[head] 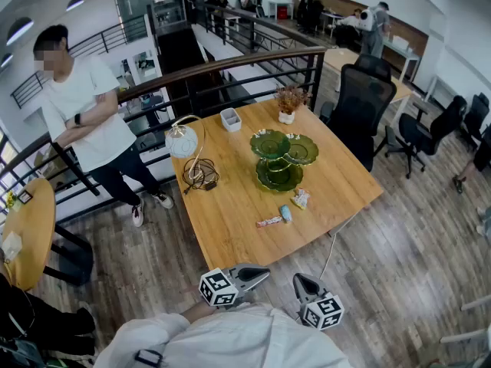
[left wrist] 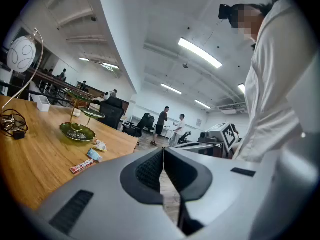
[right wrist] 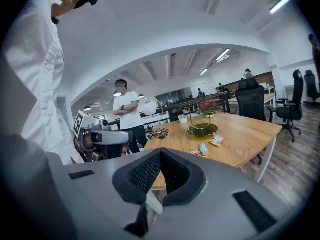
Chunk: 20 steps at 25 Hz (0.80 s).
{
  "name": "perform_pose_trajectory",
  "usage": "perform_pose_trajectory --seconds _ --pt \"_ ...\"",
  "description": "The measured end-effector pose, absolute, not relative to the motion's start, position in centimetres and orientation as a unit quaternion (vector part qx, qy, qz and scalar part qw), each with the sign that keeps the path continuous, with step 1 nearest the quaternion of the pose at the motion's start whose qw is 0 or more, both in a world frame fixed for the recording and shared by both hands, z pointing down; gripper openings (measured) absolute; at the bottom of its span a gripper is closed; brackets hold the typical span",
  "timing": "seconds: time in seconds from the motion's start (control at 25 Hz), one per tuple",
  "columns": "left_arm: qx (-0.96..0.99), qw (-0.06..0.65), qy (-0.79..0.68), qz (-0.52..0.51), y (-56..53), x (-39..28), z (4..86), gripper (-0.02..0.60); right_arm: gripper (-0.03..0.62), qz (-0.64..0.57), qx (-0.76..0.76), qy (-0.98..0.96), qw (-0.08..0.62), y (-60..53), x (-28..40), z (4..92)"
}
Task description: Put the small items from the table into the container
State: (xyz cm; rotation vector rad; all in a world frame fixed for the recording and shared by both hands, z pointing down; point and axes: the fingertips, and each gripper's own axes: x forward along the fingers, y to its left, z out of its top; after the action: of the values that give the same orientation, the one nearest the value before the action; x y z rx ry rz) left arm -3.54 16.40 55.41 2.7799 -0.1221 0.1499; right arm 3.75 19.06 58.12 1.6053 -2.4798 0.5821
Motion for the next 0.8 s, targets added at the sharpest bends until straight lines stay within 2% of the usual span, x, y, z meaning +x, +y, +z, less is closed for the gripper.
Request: perform_pose_trajectory --seconds 0.8 --pt "0.983 0.169 -0.043 0.061 16.5 -4.9 55.4 0.008 0.012 0.186 0.521 -0.832 0.051 18.9 2.1 57.4"
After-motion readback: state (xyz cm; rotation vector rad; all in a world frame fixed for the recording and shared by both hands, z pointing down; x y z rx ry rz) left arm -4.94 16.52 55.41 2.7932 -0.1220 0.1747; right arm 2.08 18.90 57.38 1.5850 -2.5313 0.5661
